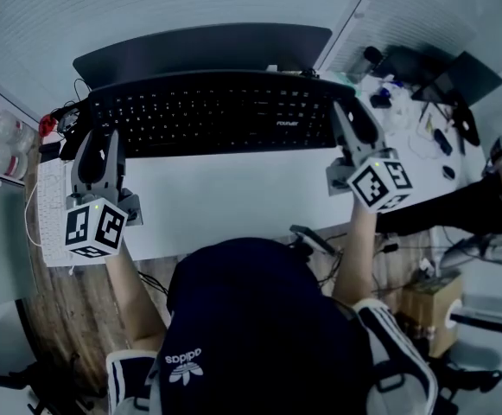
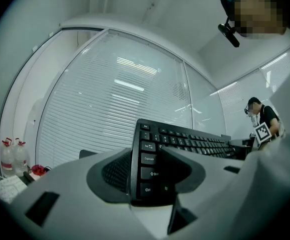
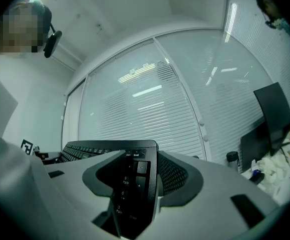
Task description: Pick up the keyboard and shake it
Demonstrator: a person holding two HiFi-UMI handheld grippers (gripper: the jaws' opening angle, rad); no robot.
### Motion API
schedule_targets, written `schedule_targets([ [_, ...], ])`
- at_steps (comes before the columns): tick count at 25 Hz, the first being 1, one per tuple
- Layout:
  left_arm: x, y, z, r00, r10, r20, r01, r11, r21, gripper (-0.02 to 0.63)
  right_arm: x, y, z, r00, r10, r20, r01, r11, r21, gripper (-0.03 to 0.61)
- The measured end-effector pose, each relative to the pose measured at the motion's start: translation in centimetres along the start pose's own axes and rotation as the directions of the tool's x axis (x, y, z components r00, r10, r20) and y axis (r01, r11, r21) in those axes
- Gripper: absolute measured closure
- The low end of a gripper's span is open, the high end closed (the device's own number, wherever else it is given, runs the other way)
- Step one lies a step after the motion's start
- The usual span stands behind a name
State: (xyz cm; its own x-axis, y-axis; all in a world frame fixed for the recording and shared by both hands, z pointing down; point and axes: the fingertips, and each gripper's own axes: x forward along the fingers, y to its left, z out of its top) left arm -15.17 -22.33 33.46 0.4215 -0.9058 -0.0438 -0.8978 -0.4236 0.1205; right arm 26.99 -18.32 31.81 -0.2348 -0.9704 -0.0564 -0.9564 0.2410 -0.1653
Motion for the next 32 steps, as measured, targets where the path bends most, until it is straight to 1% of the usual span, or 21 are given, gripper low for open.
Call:
schedule_targets([
  [4,-0.9,-0.1,0.7,0.999,0.034,0.027,-0.034,0.999,0.001,0.423,0.4,0.5,0.9,1.0,0.031,-0.005,-0.031,0.999,-0.019,0.382],
  [6,-1.3,-0.3,0.9,0.998,0.045,0.036,-0.045,0.999,-0.001,0.423,0.3,0.2,0.7,0.999,0.032,0.0,-0.032,0.999,0.01,0.382],
  [8,-1.5,-0.3,0.8,0.998,0.049,0.037,-0.049,0.999,0.001,0.423,0.5,0.1,0.8,0.999,0.036,0.004,-0.036,0.999,0.016,0.382],
  [11,-1.7,-0.4,0.6,0.998,0.057,0.041,-0.056,0.998,-0.004,0.423,0.8,0.4,1.5,0.999,0.054,-0.002,-0.054,0.998,-0.025,0.382],
  [13,-1.9,-0.4,0.5,0.997,0.065,0.043,-0.065,0.998,-0.006,0.423,0.8,0.4,1.3,0.998,0.057,-0.005,-0.058,0.998,-0.021,0.382],
  [16,-1.9,-0.5,0.4,0.996,0.075,0.046,-0.074,0.997,-0.017,0.423,1.1,0.5,1.6,0.998,0.064,-0.01,-0.064,0.997,-0.04,0.382],
  [25,-2.4,-0.7,0.8,0.994,0.1,0.044,-0.099,0.995,-0.022,0.423,1.5,0.4,1.8,0.997,0.076,-0.016,-0.077,0.997,-0.032,0.382],
  [27,-2.4,-0.6,0.1,0.995,0.095,0.042,-0.094,0.995,-0.026,0.423,1.5,0.5,1.8,0.997,0.076,-0.023,-0.077,0.996,-0.053,0.382],
  [32,-3.1,-1.0,-4.2,0.994,0.11,0.009,-0.109,0.992,-0.067,0.423,0.7,0.0,0.4,0.996,0.081,-0.043,-0.085,0.992,-0.098,0.382],
])
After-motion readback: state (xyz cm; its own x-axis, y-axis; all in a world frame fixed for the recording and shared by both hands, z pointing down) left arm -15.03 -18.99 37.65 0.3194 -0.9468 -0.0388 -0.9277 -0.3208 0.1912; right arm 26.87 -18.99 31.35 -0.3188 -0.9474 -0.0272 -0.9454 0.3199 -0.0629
